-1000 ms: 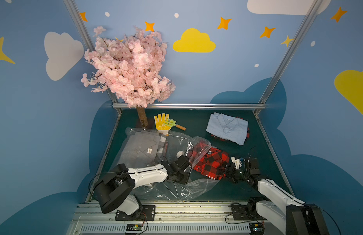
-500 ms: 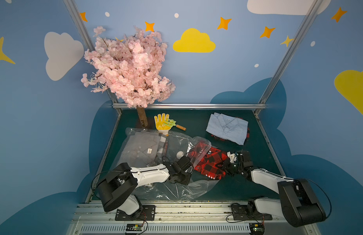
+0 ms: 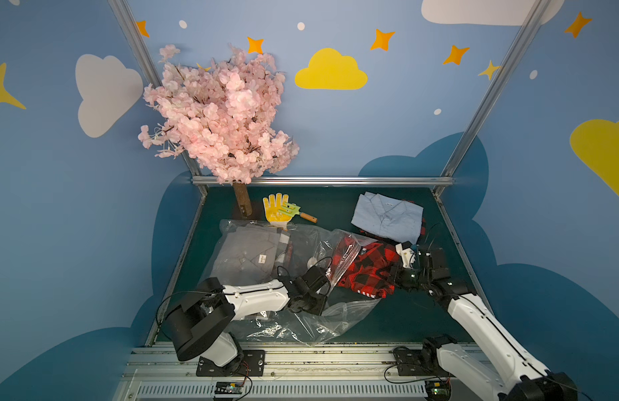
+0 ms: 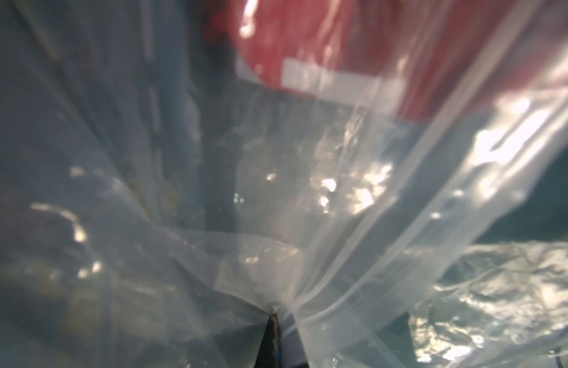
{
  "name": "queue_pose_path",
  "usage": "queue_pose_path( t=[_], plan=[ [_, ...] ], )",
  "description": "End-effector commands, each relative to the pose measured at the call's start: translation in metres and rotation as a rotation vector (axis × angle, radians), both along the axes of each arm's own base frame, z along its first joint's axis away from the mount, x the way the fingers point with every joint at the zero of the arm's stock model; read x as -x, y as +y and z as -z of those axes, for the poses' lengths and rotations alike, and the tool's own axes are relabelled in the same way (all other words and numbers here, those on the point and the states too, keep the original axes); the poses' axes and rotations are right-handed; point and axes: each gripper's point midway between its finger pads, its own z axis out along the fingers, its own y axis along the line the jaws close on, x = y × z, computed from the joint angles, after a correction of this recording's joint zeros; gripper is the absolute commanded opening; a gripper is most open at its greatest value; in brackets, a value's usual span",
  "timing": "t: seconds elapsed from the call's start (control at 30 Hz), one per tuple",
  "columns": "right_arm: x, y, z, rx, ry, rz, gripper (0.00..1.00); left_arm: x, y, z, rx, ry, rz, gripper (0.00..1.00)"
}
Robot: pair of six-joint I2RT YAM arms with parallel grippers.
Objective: Take the shirt out of the vacuum bag
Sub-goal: Take out the shirt from the vacuum bag.
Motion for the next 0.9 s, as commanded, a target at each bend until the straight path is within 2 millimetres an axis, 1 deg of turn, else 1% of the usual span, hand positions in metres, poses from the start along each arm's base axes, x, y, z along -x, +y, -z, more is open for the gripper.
queue_pose_path(
  t=[0.0,0.13,0.17,0.23,0.33,0.4,0.5,0.57,0.6,0.63,0.7,0.73,0.8,0.87],
  plan=[
    [0.012,-0.013,-0.012,0.060,0.012,-0.005,0.00,0.003,0.006,0.011,-0.060,0.032,0.013,0.03],
    [0.010,-0.001,-0.038,-0.015,-0.010,-0.051,0.00,-0.001,0.000,0.009,-0.058,0.031,0.021,0.03],
    [0.009,0.001,-0.042,-0.025,-0.012,-0.058,0.00,-0.002,-0.002,0.008,-0.057,0.026,0.025,0.03],
    [0.008,-0.001,-0.039,-0.008,-0.002,-0.060,0.00,-0.004,-0.003,0.004,-0.053,0.019,0.024,0.03],
    [0.008,-0.007,-0.019,0.020,0.070,-0.060,0.01,-0.006,-0.005,-0.003,-0.037,0.008,0.022,0.03],
    [0.009,-0.016,-0.002,0.053,0.134,-0.045,0.02,-0.008,-0.003,-0.006,-0.039,-0.002,0.022,0.03],
    [0.009,-0.028,0.017,0.078,0.197,-0.012,0.02,-0.005,0.001,-0.002,-0.049,0.003,0.026,0.03],
    [0.010,-0.032,0.029,0.083,0.229,-0.003,0.02,-0.004,0.000,-0.001,-0.039,0.004,0.031,0.04],
    [0.010,-0.032,0.035,0.076,0.242,-0.005,0.03,-0.005,0.001,-0.001,-0.041,0.000,0.027,0.09],
    [0.011,-0.032,0.040,0.077,0.257,-0.007,0.04,-0.008,0.003,-0.001,-0.050,-0.006,0.013,0.21],
    [0.011,-0.032,0.049,0.076,0.285,-0.016,0.06,-0.014,0.009,-0.010,-0.047,-0.022,-0.030,0.51],
    [0.011,-0.032,0.052,0.074,0.300,-0.019,0.08,-0.017,0.011,-0.017,-0.031,-0.035,-0.051,0.59],
    [0.012,-0.033,0.060,0.084,0.334,-0.028,0.13,-0.024,0.019,-0.039,0.020,-0.087,-0.103,0.78],
    [0.013,-0.034,0.068,0.090,0.362,-0.042,0.21,-0.031,0.031,-0.060,0.065,-0.148,-0.160,1.00]
  ],
)
